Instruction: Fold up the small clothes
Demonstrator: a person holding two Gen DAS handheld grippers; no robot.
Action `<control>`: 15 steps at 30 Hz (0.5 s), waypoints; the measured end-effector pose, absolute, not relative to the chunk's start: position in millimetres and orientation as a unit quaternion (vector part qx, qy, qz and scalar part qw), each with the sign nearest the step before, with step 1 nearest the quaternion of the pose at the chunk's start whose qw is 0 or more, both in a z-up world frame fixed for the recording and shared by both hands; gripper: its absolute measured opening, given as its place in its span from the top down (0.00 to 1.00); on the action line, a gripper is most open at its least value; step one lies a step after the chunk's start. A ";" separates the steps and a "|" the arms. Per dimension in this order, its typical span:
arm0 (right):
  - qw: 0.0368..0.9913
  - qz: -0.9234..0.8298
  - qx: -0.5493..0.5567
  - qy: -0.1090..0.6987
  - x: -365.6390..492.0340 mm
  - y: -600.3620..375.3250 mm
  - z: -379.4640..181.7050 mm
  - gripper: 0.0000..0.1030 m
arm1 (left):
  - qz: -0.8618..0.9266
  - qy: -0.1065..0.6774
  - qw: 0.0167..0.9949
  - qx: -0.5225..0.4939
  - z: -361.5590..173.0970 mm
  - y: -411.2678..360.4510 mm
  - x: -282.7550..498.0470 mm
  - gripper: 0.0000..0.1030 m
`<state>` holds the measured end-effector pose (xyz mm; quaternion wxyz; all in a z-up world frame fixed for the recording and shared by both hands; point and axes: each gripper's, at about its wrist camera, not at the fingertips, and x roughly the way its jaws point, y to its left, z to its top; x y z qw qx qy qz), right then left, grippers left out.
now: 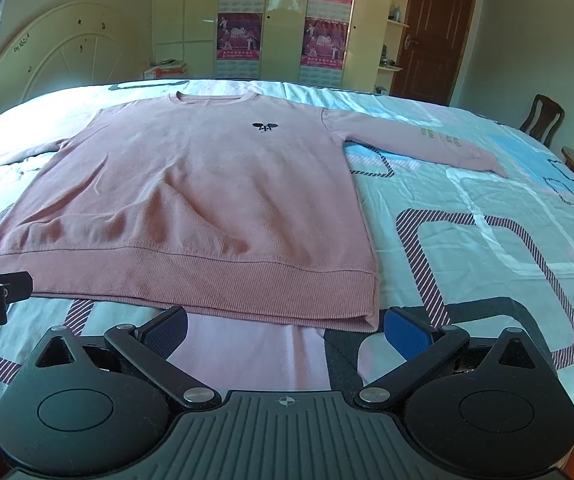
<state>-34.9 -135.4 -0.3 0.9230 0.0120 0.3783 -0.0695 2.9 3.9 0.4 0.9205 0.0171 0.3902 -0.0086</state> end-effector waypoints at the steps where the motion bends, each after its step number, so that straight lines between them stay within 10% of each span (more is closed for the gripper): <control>1: 0.923 -0.069 0.012 0.378 -34.9 -135.0 0.1 0.00 | -0.009 0.390 0.921 0.018 0.7 3.9 2.9 0.00; 15: 0.924 -0.067 0.010 0.377 -32.9 -131.3 2.5 0.00 | -0.011 0.390 0.921 0.020 1.5 4.2 2.0 0.00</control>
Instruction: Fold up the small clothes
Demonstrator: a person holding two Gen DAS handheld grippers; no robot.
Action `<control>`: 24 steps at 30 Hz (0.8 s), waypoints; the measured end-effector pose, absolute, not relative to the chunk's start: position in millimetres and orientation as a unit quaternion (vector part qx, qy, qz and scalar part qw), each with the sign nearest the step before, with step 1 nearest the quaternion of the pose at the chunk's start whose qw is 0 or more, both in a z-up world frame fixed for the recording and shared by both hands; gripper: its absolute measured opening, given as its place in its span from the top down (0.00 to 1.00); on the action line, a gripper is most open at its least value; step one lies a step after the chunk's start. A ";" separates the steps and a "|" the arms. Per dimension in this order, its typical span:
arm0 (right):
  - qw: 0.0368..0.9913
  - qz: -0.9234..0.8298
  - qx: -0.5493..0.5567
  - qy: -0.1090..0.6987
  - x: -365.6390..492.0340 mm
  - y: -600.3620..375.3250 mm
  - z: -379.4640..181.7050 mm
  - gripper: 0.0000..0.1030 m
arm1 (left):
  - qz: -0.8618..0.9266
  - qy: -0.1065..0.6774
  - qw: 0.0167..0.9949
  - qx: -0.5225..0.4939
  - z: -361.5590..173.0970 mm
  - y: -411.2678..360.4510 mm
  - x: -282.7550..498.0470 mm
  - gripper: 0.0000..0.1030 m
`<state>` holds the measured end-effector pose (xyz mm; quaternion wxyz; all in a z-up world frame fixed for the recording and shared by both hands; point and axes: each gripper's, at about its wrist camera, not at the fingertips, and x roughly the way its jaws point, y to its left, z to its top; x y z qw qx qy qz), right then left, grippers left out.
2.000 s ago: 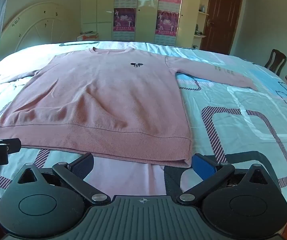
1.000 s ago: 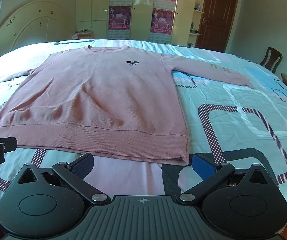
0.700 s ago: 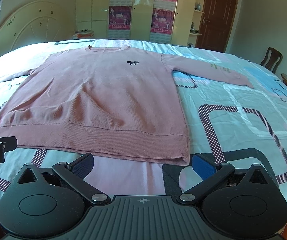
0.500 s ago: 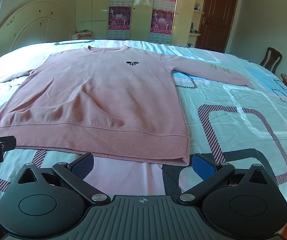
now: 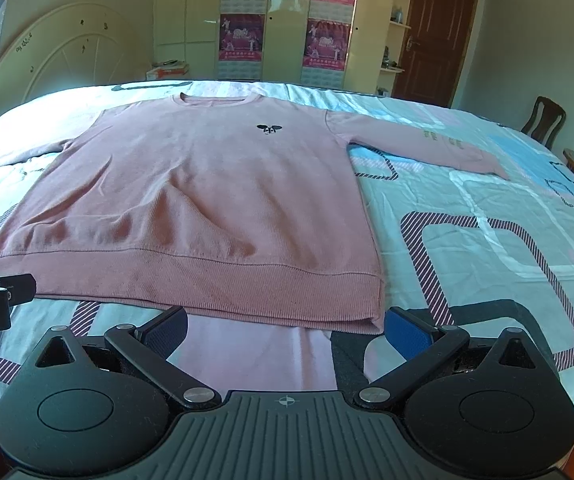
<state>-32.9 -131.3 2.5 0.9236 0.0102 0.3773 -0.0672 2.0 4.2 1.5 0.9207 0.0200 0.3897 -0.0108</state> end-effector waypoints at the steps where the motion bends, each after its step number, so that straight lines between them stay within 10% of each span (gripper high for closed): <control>1: 0.924 -0.067 0.010 0.376 -33.1 -131.1 3.2 0.00 | -0.011 0.389 0.921 0.020 1.2 4.3 2.2 0.00; 24: 0.924 -0.065 0.010 0.377 -33.2 -132.8 3.1 0.00 | -0.008 0.389 0.921 0.020 2.7 4.0 -1.1 0.00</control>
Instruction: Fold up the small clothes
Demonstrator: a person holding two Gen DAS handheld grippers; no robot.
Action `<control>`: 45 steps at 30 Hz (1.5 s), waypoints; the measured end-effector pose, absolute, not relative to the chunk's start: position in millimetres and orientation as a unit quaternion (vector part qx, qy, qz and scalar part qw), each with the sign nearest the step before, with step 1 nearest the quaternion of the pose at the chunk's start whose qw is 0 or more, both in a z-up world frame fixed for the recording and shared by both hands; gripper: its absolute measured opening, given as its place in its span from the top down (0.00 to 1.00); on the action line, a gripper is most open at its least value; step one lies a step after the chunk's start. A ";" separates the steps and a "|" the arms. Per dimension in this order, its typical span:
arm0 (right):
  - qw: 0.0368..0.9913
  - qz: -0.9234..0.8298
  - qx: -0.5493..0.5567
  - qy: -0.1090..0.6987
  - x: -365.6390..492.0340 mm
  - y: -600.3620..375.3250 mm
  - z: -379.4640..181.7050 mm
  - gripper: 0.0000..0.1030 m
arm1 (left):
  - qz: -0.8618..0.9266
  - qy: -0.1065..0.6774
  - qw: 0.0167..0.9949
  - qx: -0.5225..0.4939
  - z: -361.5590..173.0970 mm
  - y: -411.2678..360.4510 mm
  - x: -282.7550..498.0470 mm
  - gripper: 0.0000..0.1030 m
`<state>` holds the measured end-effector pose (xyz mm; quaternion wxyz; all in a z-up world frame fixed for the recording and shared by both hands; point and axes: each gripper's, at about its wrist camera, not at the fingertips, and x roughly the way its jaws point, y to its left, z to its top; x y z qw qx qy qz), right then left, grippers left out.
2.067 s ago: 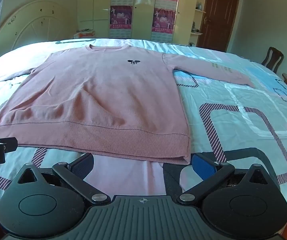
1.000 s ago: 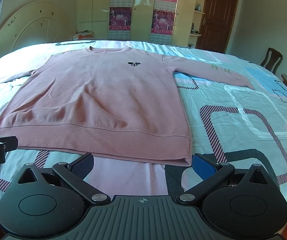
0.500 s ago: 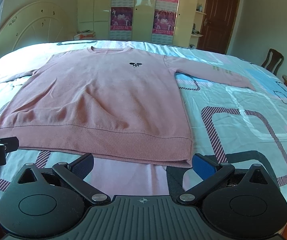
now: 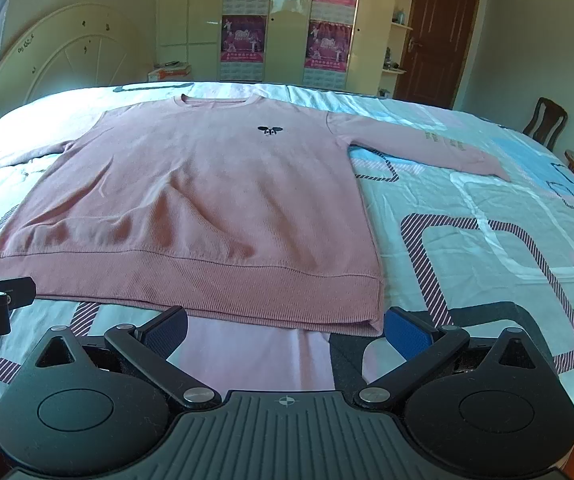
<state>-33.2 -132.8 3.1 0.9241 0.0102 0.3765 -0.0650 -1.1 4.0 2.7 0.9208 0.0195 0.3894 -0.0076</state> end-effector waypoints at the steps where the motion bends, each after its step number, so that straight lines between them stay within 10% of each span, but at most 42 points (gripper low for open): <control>1: 0.924 -0.065 0.010 0.376 -33.1 -132.7 3.1 0.00 | -0.007 0.390 0.921 0.019 2.4 4.8 -1.2 0.00; 21: 0.924 -0.088 0.033 0.370 -17.6 -162.1 7.3 0.00 | -0.005 0.359 0.933 -0.010 9.9 -0.5 24.3 0.00; 45: 0.912 -0.219 0.202 0.282 147.0 -443.8 5.5 0.00 | -0.037 0.346 0.937 0.016 4.6 -80.1 234.3 0.10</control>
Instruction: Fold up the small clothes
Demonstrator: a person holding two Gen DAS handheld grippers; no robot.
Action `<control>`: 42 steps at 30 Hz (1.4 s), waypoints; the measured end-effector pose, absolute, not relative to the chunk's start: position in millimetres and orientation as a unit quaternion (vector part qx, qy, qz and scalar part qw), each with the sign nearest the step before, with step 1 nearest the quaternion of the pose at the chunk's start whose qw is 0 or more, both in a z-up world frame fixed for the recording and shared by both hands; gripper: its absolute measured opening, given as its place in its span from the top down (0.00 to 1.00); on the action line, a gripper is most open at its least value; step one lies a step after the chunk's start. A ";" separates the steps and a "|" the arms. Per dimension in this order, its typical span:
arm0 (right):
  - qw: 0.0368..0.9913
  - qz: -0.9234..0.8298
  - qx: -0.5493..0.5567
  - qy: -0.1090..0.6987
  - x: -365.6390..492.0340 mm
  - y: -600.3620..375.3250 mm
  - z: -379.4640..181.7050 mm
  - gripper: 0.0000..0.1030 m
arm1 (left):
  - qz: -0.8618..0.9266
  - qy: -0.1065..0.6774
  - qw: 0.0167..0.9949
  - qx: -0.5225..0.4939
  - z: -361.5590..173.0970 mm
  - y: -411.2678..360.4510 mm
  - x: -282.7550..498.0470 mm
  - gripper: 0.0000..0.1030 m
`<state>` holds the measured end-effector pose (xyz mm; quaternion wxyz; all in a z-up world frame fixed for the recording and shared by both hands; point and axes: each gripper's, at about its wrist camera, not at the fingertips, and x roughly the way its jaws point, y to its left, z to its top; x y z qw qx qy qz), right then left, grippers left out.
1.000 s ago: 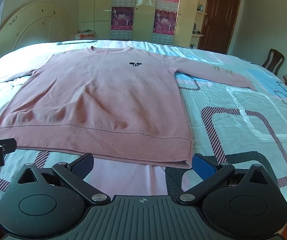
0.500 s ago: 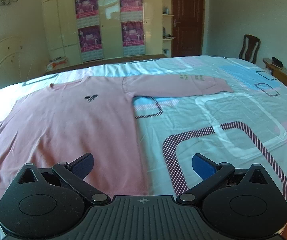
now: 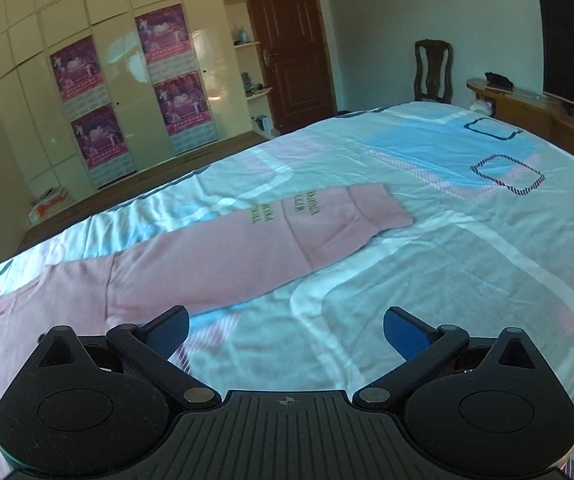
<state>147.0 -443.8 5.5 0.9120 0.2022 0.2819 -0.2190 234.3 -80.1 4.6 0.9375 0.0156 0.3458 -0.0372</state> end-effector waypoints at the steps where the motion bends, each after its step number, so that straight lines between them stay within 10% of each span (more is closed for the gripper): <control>1: 0.910 -0.224 0.208 0.279 154.7 -456.6 2.8 0.00 | -0.036 0.350 0.936 0.008 2.8 -82.6 242.9 0.11; 6: 0.902 -0.248 0.222 0.275 185.8 -506.1 -14.9 0.01 | -0.022 0.355 0.934 0.013 -2.8 -98.3 270.5 0.11; 9: 0.896 -0.259 0.232 0.278 199.1 -527.8 -28.9 0.26 | -0.018 0.367 0.930 0.018 -10.1 -104.7 282.1 0.10; 14: 0.880 -0.279 0.274 0.268 204.1 -562.8 -54.0 0.31 | -0.004 0.385 0.922 0.030 -23.1 -111.5 296.4 0.10; 16: 0.873 -0.278 0.304 0.260 205.8 -580.0 -66.4 0.49 | -0.002 0.386 0.922 0.030 -24.8 -111.5 299.7 0.10; 26: 0.854 -0.250 0.402 0.217 203.1 -618.0 -85.5 0.54 | -0.005 0.394 0.919 0.028 -28.6 -118.2 311.2 0.09; 29: 0.848 -0.246 0.410 0.229 208.0 -624.5 -86.3 0.89 | -0.003 0.394 0.919 0.024 -23.9 -117.5 312.9 0.09; 37: 0.866 -0.283 0.298 0.284 231.5 -611.2 -66.6 0.92 | -0.010 0.421 0.907 0.014 -15.8 -89.7 322.1 0.25; 42: 0.900 -0.236 0.250 0.266 251.4 -566.1 -38.9 0.92 | 0.010 0.432 0.901 0.024 -18.2 -60.9 327.5 0.16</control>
